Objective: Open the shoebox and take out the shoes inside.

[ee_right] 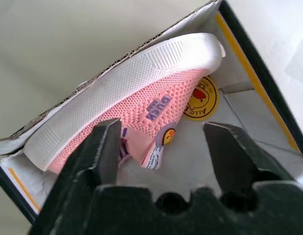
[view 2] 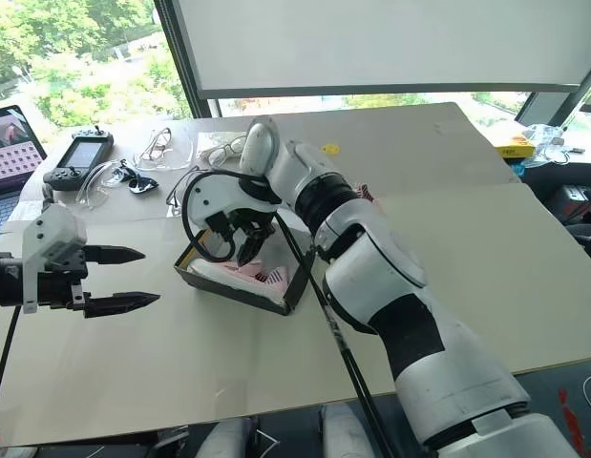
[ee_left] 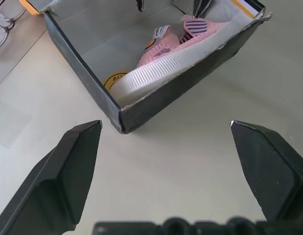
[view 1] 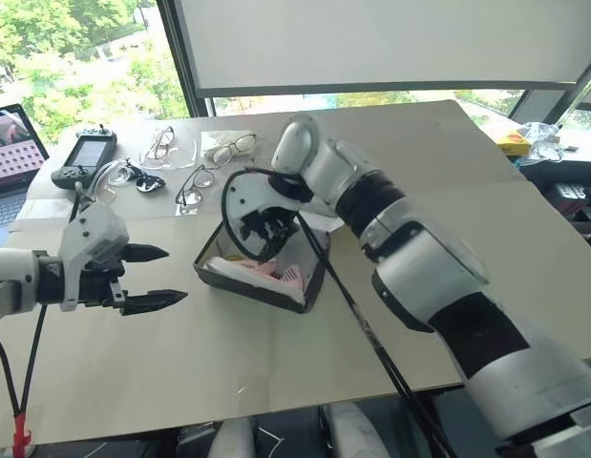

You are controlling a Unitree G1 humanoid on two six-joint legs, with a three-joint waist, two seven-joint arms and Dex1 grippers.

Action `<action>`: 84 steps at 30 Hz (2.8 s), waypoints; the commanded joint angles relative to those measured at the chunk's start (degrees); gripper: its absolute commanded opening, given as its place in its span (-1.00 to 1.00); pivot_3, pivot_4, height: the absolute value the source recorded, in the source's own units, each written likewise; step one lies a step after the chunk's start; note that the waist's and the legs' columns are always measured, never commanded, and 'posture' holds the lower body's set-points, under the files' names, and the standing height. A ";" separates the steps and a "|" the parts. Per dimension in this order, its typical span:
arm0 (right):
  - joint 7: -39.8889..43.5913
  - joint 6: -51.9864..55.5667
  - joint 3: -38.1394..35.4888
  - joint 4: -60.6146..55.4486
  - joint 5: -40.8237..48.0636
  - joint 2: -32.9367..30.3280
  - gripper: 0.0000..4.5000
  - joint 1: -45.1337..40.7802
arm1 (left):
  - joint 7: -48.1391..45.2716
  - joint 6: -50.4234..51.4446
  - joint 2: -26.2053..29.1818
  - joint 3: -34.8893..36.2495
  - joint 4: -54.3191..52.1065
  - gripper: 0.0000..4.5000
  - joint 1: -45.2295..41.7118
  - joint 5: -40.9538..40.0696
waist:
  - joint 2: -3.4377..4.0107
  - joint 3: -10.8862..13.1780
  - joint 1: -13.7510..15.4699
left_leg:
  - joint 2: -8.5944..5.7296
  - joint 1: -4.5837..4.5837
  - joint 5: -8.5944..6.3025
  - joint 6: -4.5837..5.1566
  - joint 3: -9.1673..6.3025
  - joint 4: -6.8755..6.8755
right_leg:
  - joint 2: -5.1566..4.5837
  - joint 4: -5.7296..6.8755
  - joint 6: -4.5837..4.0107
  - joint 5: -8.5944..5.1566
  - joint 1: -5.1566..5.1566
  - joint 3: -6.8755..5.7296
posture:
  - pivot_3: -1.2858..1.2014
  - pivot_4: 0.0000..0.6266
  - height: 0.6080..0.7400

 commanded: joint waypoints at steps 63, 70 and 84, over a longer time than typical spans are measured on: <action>2.17 6.97 -14.13 5.87 -0.43 0.34 -0.99 -6.46 | 0.66 -0.28 -0.24 0.26 -1.97 1.00 -0.39 0.17 | -0.01 0.01 -0.06 | 0.03 0.02 0.00 0.00 -0.03 -0.01 | 0.04 0.07 -0.08 -0.05 -0.01 0.00 | 0.03 -0.52 1.00; 0.96 11.90 -19.47 5.52 3.83 -1.40 -0.99 -9.27 | 0.52 -0.71 -0.32 -1.04 -1.34 1.00 -1.45 0.15 | -0.01 0.01 0.01 | 0.02 0.01 0.00 0.00 -0.04 -0.01 | 0.03 0.06 -0.08 -0.05 -0.01 -0.02 | 0.03 -0.52 1.00; 4.04 32.06 -28.27 -3.73 17.38 -27.30 -0.99 -10.54 | 1.28 0.26 -1.32 -2.95 -2.02 1.00 -5.17 -2.00 | -0.03 0.03 1.49 | -0.06 -0.10 0.00 0.00 -0.02 0.00 | -0.07 -0.10 -0.08 -0.06 0.01 -0.06 | 0.03 -0.52 1.00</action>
